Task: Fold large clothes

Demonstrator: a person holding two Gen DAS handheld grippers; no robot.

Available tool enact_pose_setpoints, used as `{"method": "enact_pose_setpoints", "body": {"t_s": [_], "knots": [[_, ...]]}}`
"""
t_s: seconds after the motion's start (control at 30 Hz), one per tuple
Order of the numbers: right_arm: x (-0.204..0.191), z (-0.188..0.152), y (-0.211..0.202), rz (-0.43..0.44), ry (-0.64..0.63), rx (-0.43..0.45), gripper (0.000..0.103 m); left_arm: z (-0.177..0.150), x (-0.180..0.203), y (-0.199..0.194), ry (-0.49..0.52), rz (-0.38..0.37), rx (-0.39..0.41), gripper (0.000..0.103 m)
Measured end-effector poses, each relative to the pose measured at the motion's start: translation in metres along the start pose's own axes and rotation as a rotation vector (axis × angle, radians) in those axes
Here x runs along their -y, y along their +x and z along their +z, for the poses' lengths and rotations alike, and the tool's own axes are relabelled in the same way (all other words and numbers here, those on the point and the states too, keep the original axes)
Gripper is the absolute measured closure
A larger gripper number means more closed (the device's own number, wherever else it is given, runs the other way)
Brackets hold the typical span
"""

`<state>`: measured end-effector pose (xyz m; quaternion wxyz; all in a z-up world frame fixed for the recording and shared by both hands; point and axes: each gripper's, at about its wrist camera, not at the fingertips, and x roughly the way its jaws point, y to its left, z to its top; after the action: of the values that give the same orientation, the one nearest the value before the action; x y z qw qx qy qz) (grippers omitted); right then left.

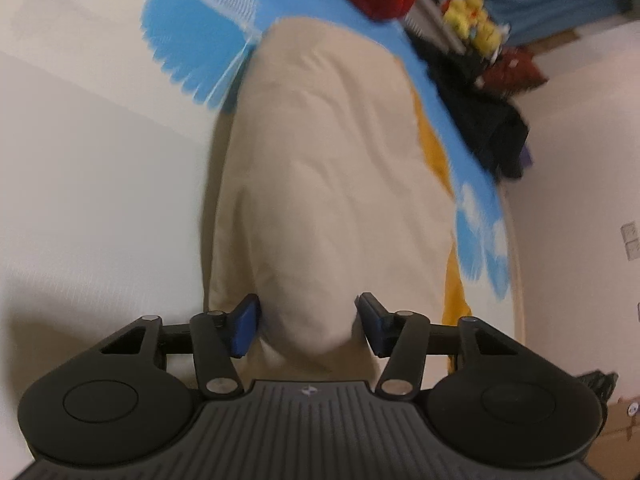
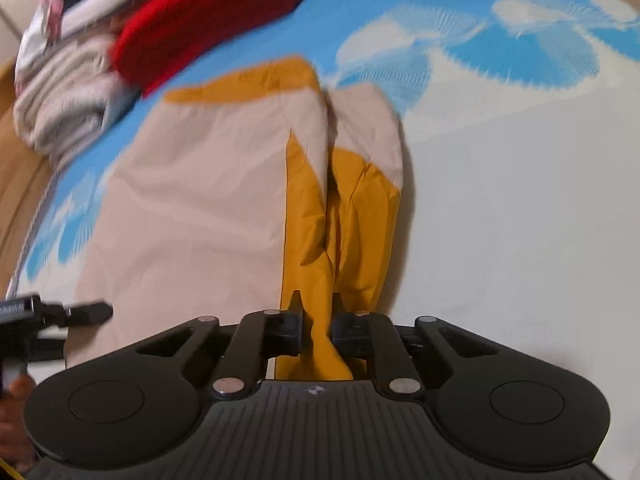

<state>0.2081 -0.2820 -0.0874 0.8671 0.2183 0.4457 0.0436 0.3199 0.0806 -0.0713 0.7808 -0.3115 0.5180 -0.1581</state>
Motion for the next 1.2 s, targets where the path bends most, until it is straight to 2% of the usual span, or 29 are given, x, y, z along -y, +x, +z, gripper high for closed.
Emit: {"method": "enact_pose_setpoints", "body": {"t_s": [0.07, 0.13, 0.17, 0.33, 0.4, 0.47, 0.57, 0.63, 0.73, 0.77, 0.83, 0.9, 1.0, 1.07, 1.13, 1.2], "knots": [[0.005, 0.007, -0.007, 0.010, 0.043, 0.073, 0.092, 0.004, 0.002, 0.000, -0.011, 0.013, 0.011, 0.041], [0.003, 0.010, -0.011, 0.012, 0.039, 0.120, 0.092, 0.001, 0.003, -0.001, 0.010, 0.063, -0.017, 0.039], [0.001, 0.009, -0.010, 0.003, 0.011, 0.115, 0.092, -0.002, 0.003, -0.004, 0.023, 0.078, -0.030, 0.038], [-0.003, 0.001, -0.001, -0.033, -0.054, 0.035, 0.087, -0.008, -0.007, -0.018, 0.002, 0.051, -0.058, 0.037], [0.001, -0.001, -0.006, -0.028, -0.033, 0.030, 0.081, -0.016, -0.006, -0.018, 0.022, 0.048, -0.066, 0.043], [0.005, -0.004, -0.009, -0.030, -0.012, 0.021, 0.080, -0.023, 0.000, -0.016, 0.045, 0.038, -0.067, 0.046], [0.010, -0.007, -0.010, -0.049, 0.003, -0.010, 0.072, -0.028, 0.003, -0.011, 0.005, 0.021, -0.067, 0.046], [0.012, -0.012, -0.014, -0.060, 0.004, -0.022, 0.072, -0.028, 0.007, -0.013, 0.024, 0.035, -0.065, 0.045], [0.018, -0.016, -0.017, -0.079, 0.007, -0.045, 0.072, -0.026, 0.009, -0.021, 0.081, 0.085, -0.073, 0.036], [0.020, -0.017, -0.017, -0.075, 0.010, -0.053, 0.072, -0.027, 0.009, -0.023, 0.102, 0.101, -0.081, 0.036], [0.021, -0.020, -0.016, -0.065, -0.012, -0.070, 0.086, -0.029, 0.012, -0.026, 0.180, 0.155, -0.091, 0.036], [0.018, -0.021, -0.013, -0.058, -0.053, -0.086, 0.089, -0.034, 0.017, -0.027, 0.263, 0.206, -0.097, 0.036], [0.011, -0.026, -0.012, -0.077, -0.104, -0.094, 0.088, -0.039, 0.019, -0.033, 0.269, 0.218, -0.099, 0.036], [0.010, -0.025, -0.015, -0.089, -0.093, -0.080, 0.087, -0.042, 0.022, -0.037, 0.303, 0.247, -0.097, 0.035], [0.008, -0.024, -0.024, -0.114, -0.098, -0.042, 0.083, -0.051, 0.032, -0.043, 0.387, 0.309, -0.069, 0.035], [-0.002, -0.024, -0.040, -0.152, -0.158, 0.027, 0.080, -0.066, 0.052, -0.054, 0.542, 0.417, 0.014, 0.032]]}}
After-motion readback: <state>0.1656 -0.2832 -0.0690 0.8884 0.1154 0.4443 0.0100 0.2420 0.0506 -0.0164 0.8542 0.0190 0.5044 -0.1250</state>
